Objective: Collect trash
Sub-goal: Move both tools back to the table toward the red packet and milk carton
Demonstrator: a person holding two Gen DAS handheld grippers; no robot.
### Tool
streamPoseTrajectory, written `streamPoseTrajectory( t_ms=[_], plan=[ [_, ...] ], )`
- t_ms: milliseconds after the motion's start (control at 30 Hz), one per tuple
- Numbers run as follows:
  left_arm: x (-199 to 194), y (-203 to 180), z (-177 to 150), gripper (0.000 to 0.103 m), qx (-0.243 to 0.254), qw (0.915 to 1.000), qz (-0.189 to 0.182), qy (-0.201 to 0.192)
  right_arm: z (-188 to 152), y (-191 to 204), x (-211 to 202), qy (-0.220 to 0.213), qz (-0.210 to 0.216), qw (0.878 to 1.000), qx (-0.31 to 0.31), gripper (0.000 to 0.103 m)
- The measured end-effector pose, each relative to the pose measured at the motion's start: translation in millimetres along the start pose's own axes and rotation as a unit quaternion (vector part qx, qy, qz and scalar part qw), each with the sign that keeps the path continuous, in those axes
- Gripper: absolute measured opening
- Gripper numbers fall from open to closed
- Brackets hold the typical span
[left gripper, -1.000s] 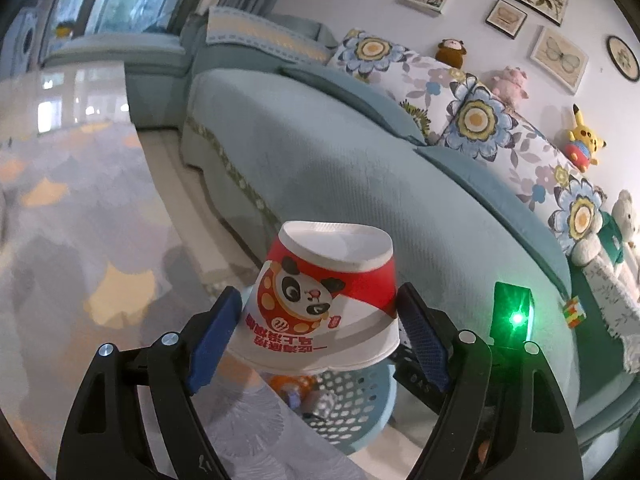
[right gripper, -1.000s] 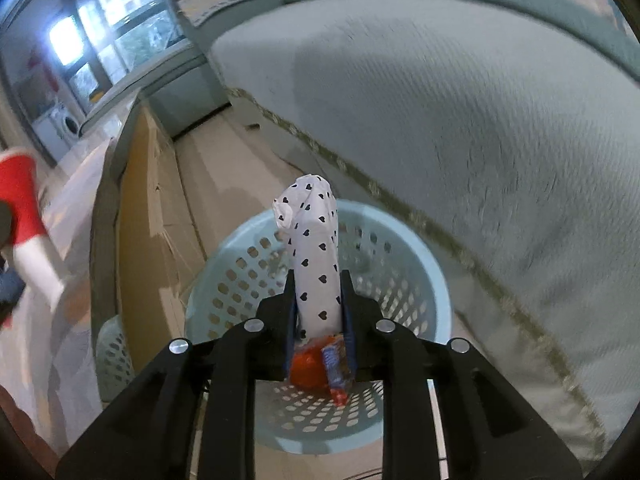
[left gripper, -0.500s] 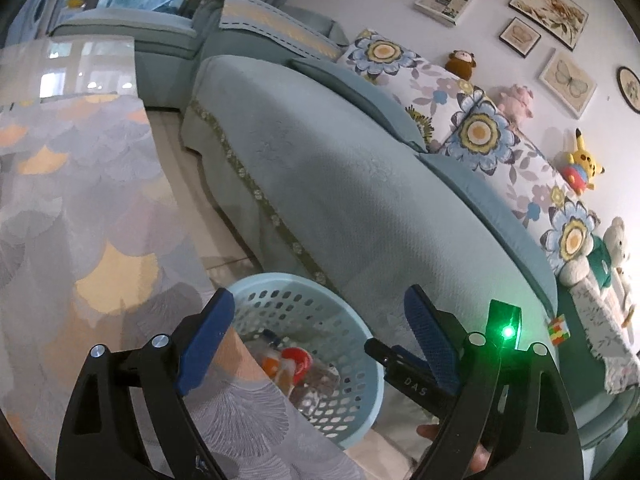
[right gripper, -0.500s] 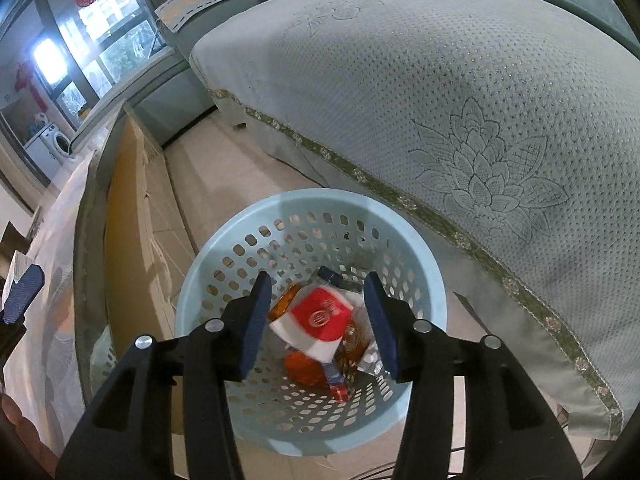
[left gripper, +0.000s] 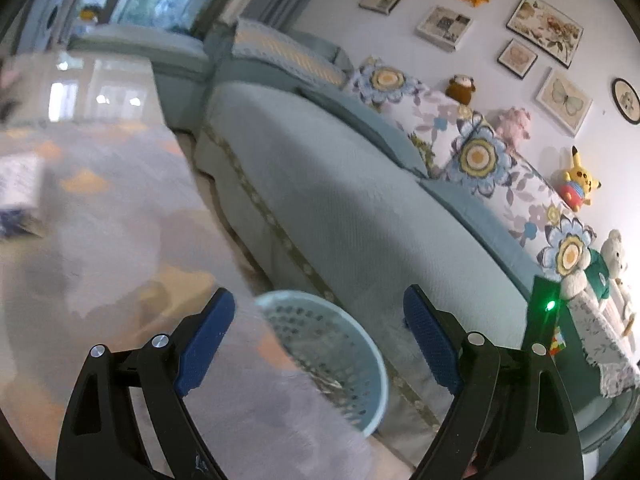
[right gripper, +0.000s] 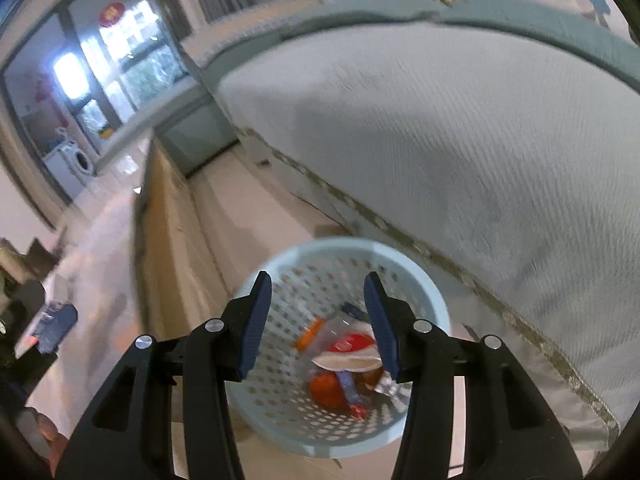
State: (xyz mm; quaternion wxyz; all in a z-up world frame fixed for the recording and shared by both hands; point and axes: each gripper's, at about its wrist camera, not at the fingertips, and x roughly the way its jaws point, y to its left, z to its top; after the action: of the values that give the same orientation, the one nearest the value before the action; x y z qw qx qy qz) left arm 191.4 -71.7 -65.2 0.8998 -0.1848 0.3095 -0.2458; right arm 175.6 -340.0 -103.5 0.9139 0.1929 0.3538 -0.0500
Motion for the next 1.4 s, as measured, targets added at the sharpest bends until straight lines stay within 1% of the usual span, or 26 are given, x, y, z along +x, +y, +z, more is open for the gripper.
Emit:
streamPoseTrajectory(
  t_ms=[100, 200, 233, 300, 333, 367, 400, 433, 467, 533, 567, 600, 633, 667, 700, 733, 800, 867, 933, 967, 1033, 1133, 1200, 1267, 1333, 1400],
  plan=[
    [-43.4, 17.9, 14.1, 0.084, 0.01, 0.9984, 0.042, -0.036, 7.2, 29.8, -16.6, -0.014, 0.031, 0.999, -0.022, 0.045],
    [-89.7, 45.4, 26.7, 0.084, 0.017, 0.9915, 0.11, -0.067, 11.5, 65.6, -25.9, -0.022, 0.058, 0.997, -0.049, 0.046],
    [-102.3, 54.8, 29.7, 0.084, 0.019, 0.9883, 0.131, -0.075, 11.8, 84.8, -28.4, -0.022, 0.081, 0.995, -0.061, 0.046],
    [-133.3, 84.2, 35.4, 0.084, 0.014, 0.978, 0.187, -0.091, 11.4, 109.9, -28.7, -0.018, 0.111, 0.991, -0.078, 0.047],
    [-142.9, 93.4, 37.3, 0.084, 0.009, 0.9745, 0.203, -0.096, 11.1, 127.7, -28.2, -0.013, 0.128, 0.987, -0.092, 0.047],
    [-158.0, 110.8, 37.4, 0.085, 0.001, 0.9686, 0.224, -0.109, 11.2, 144.0, -27.3, -0.009, 0.141, 0.984, -0.104, 0.047],
    [-167.9, 121.6, 37.6, 0.085, 0.0, 0.9656, 0.233, -0.115, 10.0, 163.6, -26.0, -0.005, 0.154, 0.981, -0.119, 0.047],
    [-175.7, 134.2, 37.7, 0.085, 0.002, 0.9618, 0.248, -0.115, 9.0, 175.4, -25.3, -0.004, 0.159, 0.979, -0.128, 0.047],
    [-181.6, 146.0, 38.6, 0.085, 0.006, 0.9555, 0.273, -0.112, 6.4, 192.2, -23.9, -0.002, 0.168, 0.976, -0.142, 0.047],
    [-190.3, 163.3, 40.4, 0.085, 0.01, 0.9484, 0.297, -0.111, -0.1, 222.0, -21.0, -0.005, 0.182, 0.968, -0.171, 0.047],
    [-191.4, 172.5, 42.3, 0.085, 0.007, 0.9488, 0.297, -0.106, -5.4, 235.5, -19.6, -0.008, 0.183, 0.965, -0.185, 0.047],
    [-188.0, 187.0, 45.1, 0.085, -0.005, 0.9528, 0.291, -0.086, -7.6, 246.2, -16.3, -0.009, 0.186, 0.963, -0.197, 0.047],
    [-183.9, 194.0, 46.1, 0.085, -0.01, 0.9546, 0.288, -0.075, -13.5, 263.5, -10.0, -0.003, 0.197, 0.957, -0.214, 0.047],
    [-180.4, 202.7, 46.8, 0.085, -0.014, 0.9553, 0.287, -0.068, -18.0, 269.9, -5.4, 0.002, 0.201, 0.954, -0.221, 0.047],
    [-178.0, 208.0, 46.9, 0.085, -0.019, 0.9545, 0.291, -0.064, -23.0, 279.7, -0.9, 0.011, 0.207, 0.951, -0.228, 0.047],
    [-175.8, 215.3, 47.1, 0.084, -0.029, 0.9516, 0.3, -0.062, -27.0, 289.8, 7.5, 0.025, 0.217, 0.947, -0.235, 0.047],
    [-179.4, 227.3, 43.2, 0.084, -0.054, 0.947, 0.308, -0.074, -32.5, 305.4, 23.4, 0.049, 0.222, 0.942, -0.248, 0.047],
    [-179.8, 238.8, 43.9, 0.084, -0.086, 0.9569, 0.267, -0.073, -37.4, 311.9, 30.3, 0.058, 0.23, 0.938, -0.255, 0.047],
    [-175.4, 242.0, 39.3, 0.084, -0.094, 0.9566, 0.269, -0.063, -42.2, 319.6, 39.0, 0.069, 0.229, 0.933, -0.268, 0.047],
    [-171.1, 244.3, 40.6, 0.084, -0.096, 0.957, 0.269, -0.049, -44.9, 325.5, 44.9, 0.074, 0.224, 0.931, -0.278, 0.047],
    [-162.3, 248.9, 37.8, 0.083, -0.097, 0.9606, 0.259, -0.022, -47.9, 329.7, 54.4, 0.086, 0.221, 0.929, -0.286, 0.047],
    [-151.0, 250.9, 38.2, 0.083, -0.092, 0.9611, 0.26, 0.009, -49.9, 337.5, 69.9, 0.107, 0.218, 0.928, -0.281, 0.047],
    [-144.8, 253.3, 37.9, 0.07, -0.093, 0.9591, 0.266, 0.024, -51.8, 339.5, 74.6, 0.114, 0.223, 0.928, -0.277, 0.047],
    [-143.4, 256.0, 37.5, 0.065, -0.093, 0.9564, 0.276, 0.024, -55.7, 343.5, 73.8, 0.12, 0.237, 0.921, -0.286, 0.044],
    [-145.5, 256.7, 35.5, 0.057, -0.095, 0.9544, 0.282, 0.022, -63.2, 349.6, 68.3, 0.121, 0.241, 0.913, -0.305, 0.041],
    [-147.0, 257.0, 35.1, 0.041, -0.097, 0.9551, 0.279, 0.021, -74.3, 357.7, 61.9, 0.128, 0.251, 0.904, -0.322, 0.038]
  ],
)
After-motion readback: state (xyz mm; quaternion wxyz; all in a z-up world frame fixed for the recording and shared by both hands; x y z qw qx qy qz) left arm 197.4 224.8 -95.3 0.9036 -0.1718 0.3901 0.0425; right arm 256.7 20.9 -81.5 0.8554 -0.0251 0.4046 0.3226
